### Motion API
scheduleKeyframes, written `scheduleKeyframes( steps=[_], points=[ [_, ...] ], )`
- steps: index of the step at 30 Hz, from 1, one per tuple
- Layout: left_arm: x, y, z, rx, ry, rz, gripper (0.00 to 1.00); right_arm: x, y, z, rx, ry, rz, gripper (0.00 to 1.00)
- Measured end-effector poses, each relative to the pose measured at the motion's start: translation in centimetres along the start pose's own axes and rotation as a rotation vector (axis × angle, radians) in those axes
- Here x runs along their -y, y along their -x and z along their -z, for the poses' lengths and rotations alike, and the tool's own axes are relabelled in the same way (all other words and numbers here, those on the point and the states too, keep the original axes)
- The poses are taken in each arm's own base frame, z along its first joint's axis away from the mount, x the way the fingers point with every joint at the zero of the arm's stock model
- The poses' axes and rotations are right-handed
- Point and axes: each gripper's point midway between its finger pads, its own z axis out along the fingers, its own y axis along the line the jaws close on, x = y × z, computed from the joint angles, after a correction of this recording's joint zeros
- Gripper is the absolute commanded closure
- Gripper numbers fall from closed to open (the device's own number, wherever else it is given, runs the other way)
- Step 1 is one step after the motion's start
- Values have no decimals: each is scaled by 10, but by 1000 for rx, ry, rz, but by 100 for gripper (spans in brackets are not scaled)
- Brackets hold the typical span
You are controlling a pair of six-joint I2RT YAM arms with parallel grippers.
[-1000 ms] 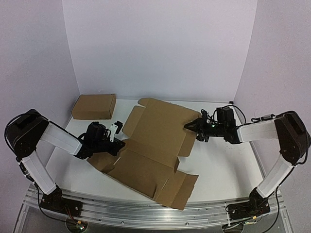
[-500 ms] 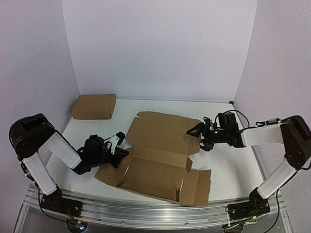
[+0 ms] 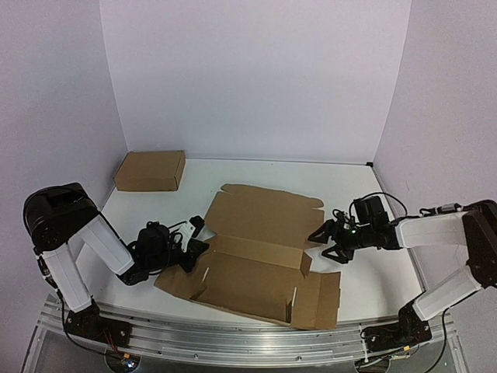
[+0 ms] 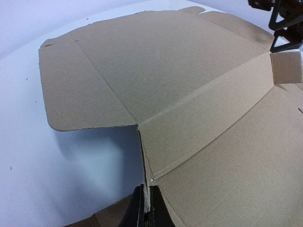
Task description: Fold the paper box
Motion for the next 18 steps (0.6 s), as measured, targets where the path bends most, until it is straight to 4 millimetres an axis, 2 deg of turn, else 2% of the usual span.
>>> scheduleKeyframes(
  steps=[2, 4, 7, 9, 11, 13, 18],
  points=[
    [0, 0, -1, 3, 2, -1, 100, 2, -2, 16, 27, -70, 14, 26],
    [1, 0, -1, 6, 4, -2, 100, -4, 0, 35, 63, -143, 43, 31],
    [1, 0, -2, 10, 7, -5, 100, -30, 5, 58, 124, -210, 111, 44],
    [2, 0, -2, 12, 8, -7, 100, -46, 1, 65, 143, -255, 161, 46],
    [3, 0, -2, 12, 7, -8, 100, -56, -9, 62, 124, -309, 217, 46],
    [3, 0, -2, 12, 7, -9, 100, -57, -17, 52, 86, -375, 258, 46],
    [4, 0, -2, 12, 6, -10, 100, -32, -26, 15, -21, -585, 315, 52]
  ],
)
